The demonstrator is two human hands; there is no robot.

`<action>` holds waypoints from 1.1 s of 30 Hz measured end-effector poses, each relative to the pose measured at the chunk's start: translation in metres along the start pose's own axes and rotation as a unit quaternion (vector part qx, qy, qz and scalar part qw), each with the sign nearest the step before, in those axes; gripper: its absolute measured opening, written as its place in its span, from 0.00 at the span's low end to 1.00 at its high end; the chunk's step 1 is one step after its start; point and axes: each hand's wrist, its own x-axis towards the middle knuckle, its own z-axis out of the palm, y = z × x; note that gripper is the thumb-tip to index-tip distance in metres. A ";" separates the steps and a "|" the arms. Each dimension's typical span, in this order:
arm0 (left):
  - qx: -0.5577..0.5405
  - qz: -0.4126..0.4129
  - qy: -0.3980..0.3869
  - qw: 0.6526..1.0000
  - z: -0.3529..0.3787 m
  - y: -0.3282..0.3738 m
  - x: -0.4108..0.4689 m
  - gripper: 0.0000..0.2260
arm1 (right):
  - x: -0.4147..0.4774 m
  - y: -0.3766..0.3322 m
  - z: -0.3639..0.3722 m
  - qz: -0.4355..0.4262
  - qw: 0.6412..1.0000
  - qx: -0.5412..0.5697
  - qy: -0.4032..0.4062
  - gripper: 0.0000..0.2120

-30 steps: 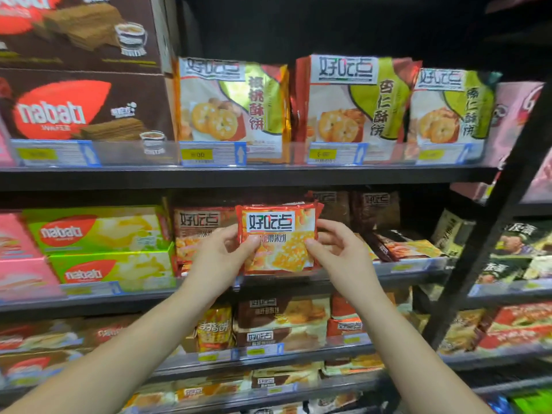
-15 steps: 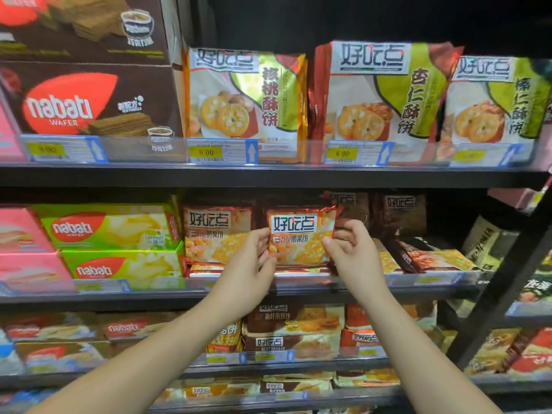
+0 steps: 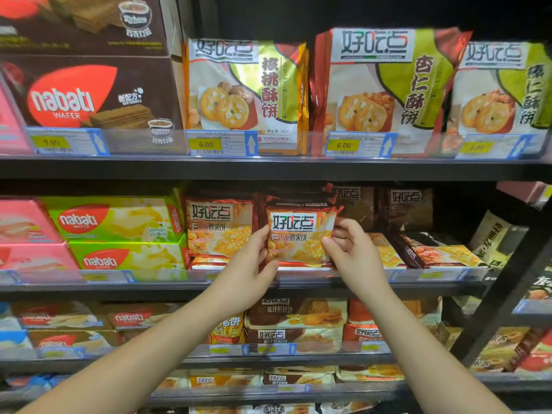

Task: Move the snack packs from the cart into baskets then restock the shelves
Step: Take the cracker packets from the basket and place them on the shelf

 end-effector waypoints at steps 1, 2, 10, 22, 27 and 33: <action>0.004 -0.003 0.002 1.000 -0.001 0.000 -0.002 0.33 | -0.002 0.000 0.000 0.003 1.000 -0.006 -0.003 0.19; 0.009 -0.006 0.006 1.000 -0.002 -0.001 -0.004 0.33 | -0.003 -0.001 -0.001 0.005 1.000 -0.010 -0.005 0.20; 0.053 -0.002 0.025 0.998 -0.003 -0.003 -0.012 0.34 | -0.007 -0.004 -0.007 0.003 0.999 -0.047 0.015 0.21; 0.131 0.051 0.039 0.989 -0.011 -0.002 -0.022 0.36 | -0.020 -0.013 -0.011 -0.028 0.993 -0.093 0.063 0.27; 0.321 0.122 0.068 0.937 -0.026 0.010 -0.034 0.34 | -0.034 -0.042 -0.020 -0.160 0.949 -0.263 0.073 0.28; 0.537 0.123 0.102 0.828 -0.053 0.010 -0.051 0.31 | -0.052 -0.077 0.003 -0.294 0.886 -0.357 -0.044 0.26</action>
